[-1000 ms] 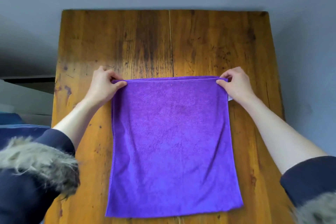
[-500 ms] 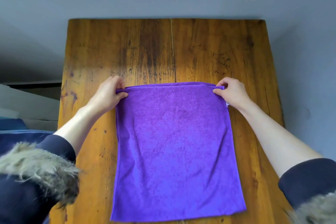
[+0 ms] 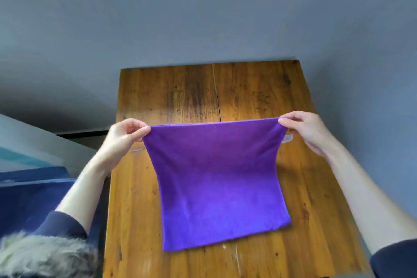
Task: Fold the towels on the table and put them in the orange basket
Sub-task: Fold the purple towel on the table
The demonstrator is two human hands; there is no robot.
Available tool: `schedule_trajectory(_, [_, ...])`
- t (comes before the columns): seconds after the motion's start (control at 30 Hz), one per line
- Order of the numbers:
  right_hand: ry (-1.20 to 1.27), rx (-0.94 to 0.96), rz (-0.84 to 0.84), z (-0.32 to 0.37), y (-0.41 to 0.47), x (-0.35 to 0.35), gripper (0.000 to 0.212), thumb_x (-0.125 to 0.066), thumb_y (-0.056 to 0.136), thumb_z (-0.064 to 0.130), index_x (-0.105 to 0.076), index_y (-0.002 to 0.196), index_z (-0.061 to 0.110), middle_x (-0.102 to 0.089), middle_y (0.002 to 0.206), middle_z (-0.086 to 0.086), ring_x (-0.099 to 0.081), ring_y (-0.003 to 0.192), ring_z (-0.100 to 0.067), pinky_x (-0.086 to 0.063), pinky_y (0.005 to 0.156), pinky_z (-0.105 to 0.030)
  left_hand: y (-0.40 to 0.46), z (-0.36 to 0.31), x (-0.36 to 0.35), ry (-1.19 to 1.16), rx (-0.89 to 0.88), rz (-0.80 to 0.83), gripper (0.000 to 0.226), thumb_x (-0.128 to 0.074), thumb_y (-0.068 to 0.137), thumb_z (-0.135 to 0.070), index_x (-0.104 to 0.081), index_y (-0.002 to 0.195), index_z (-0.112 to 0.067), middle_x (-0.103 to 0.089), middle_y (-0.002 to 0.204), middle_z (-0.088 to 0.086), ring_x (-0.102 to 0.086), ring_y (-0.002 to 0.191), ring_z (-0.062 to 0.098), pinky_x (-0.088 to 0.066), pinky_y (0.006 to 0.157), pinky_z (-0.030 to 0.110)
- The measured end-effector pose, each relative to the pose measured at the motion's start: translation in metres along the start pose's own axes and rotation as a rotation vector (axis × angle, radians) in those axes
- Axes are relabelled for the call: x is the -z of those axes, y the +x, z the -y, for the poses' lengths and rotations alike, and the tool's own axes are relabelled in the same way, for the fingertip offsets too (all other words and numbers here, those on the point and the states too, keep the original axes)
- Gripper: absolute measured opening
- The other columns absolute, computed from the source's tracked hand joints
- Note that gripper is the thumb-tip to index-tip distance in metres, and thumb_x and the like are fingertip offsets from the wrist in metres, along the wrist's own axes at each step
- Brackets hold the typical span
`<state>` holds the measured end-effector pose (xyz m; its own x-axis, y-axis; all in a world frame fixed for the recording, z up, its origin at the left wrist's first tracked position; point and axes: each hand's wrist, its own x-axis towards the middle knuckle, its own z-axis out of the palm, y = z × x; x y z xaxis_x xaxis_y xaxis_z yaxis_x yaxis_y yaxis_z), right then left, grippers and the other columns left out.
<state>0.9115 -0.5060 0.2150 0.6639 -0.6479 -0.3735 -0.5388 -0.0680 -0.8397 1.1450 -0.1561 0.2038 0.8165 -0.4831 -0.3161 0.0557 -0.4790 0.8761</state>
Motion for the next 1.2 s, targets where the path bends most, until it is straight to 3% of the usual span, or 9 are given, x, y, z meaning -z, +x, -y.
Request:
schedule_trajectory(0.13, [0.030, 0.057, 0.004, 0.040, -0.032, 0.016, 0.008, -0.065, 0.084, 0.004, -0.070, 0.086, 0.009, -0.069, 0.084, -0.007, -0.063, 0.082, -0.019, -0.051, 0.081, -0.032, -0.024, -0.037, 0.026, -0.022, -0.097, -0.023, 0.007, -0.067, 0.085, -0.017, -0.066, 0.078, -0.015, -0.070, 0.074, -0.003, -0.062, 0.068, 0.003, -0.048, 0.064, 0.015])
schedule_trajectory(0.33, [-0.192, 0.282, -0.021, 0.105, -0.067, 0.038, 0.019, -0.064, 0.083, -0.001, -0.072, 0.089, 0.016, -0.069, 0.085, -0.002, -0.064, 0.079, -0.007, -0.049, 0.074, -0.018, -0.043, -0.100, 0.071, 0.125, -0.322, -0.056, 0.013, -0.069, 0.079, 0.001, -0.067, 0.074, -0.011, -0.069, 0.076, 0.003, -0.061, 0.063, -0.004, -0.047, 0.065, 0.006])
schedule_trajectory(0.47, [-0.023, 0.369, -0.054, 0.140, -0.082, 0.041, 0.029, -0.060, 0.082, -0.009, -0.070, 0.082, 0.019, -0.071, 0.074, 0.010, -0.064, 0.066, 0.006, -0.048, 0.064, -0.006, -0.052, -0.130, 0.097, 0.136, -0.406, -0.121, 0.017, -0.068, 0.077, 0.006, -0.066, 0.075, -0.010, -0.066, 0.075, 0.001, -0.061, 0.061, -0.008, -0.045, 0.064, 0.003])
schedule_trajectory(0.53, [0.110, 0.362, -0.040, 0.151, -0.085, 0.039, 0.030, -0.057, 0.083, -0.010, -0.069, 0.083, 0.017, -0.072, 0.069, 0.012, -0.065, 0.067, 0.002, -0.050, 0.065, -0.009, -0.055, -0.139, 0.105, 0.155, -0.443, -0.149, 0.013, -0.068, 0.078, 0.005, -0.066, 0.078, -0.008, -0.066, 0.075, 0.000, -0.060, 0.060, -0.009, -0.045, 0.064, 0.002])
schedule_trajectory(0.67, [0.306, 0.281, 0.020, 0.158, -0.087, 0.037, 0.030, -0.054, 0.086, -0.007, -0.067, 0.102, 0.015, -0.071, 0.088, 0.000, -0.065, 0.077, -0.009, -0.054, 0.075, -0.017, -0.064, -0.149, 0.116, 0.148, -0.507, -0.230, 0.010, -0.066, 0.080, 0.005, -0.066, 0.084, -0.004, -0.065, 0.075, -0.001, -0.058, 0.060, -0.010, -0.044, 0.064, 0.003])
schedule_trajectory(0.73, [0.281, 0.284, 0.030, 0.161, -0.090, 0.036, 0.027, -0.054, 0.087, -0.007, -0.066, 0.106, 0.008, -0.071, 0.088, -0.001, -0.066, 0.076, -0.008, -0.055, 0.072, -0.017, -0.070, -0.148, 0.118, 0.135, -0.509, -0.250, 0.009, -0.065, 0.081, 0.004, -0.066, 0.086, -0.004, -0.064, 0.076, 0.000, -0.057, 0.060, -0.010, -0.044, 0.064, 0.003])
schedule_trajectory(0.87, [0.172, 0.340, 0.015, 0.170, -0.097, 0.034, 0.022, -0.054, 0.088, -0.006, -0.068, 0.087, 0.011, -0.069, 0.081, -0.001, -0.065, 0.067, 0.001, -0.051, 0.064, -0.011, -0.078, -0.145, 0.123, 0.138, -0.494, -0.277, 0.012, -0.063, 0.083, 0.003, -0.066, 0.090, -0.006, -0.065, 0.078, 0.003, -0.059, 0.062, -0.006, -0.045, 0.065, 0.003])
schedule_trajectory(0.97, [0.129, 0.356, 0.010, 0.178, -0.097, 0.035, 0.024, -0.052, 0.090, -0.005, -0.066, 0.083, 0.014, -0.066, 0.078, 0.001, -0.061, 0.059, 0.004, -0.047, 0.059, -0.008, -0.077, -0.141, 0.126, 0.231, -0.431, -0.230, 0.018, -0.064, 0.084, -0.001, -0.068, 0.098, -0.011, -0.067, 0.082, 0.005, -0.062, 0.074, 0.011, -0.048, 0.075, 0.015])
schedule_trajectory(1.2, [0.026, 0.212, -0.041, 0.163, -0.070, 0.011, 0.017, -0.050, 0.091, -0.003, -0.063, 0.101, 0.000, -0.061, 0.077, -0.001, -0.053, 0.067, -0.010, -0.044, 0.064, -0.018, -0.057, -0.125, 0.103, 0.436, -0.239, -0.315, 0.010, -0.060, 0.088, -0.010, -0.068, 0.094, -0.009, -0.069, 0.094, 0.007, -0.054, 0.084, 0.015, -0.036, 0.077, 0.023])
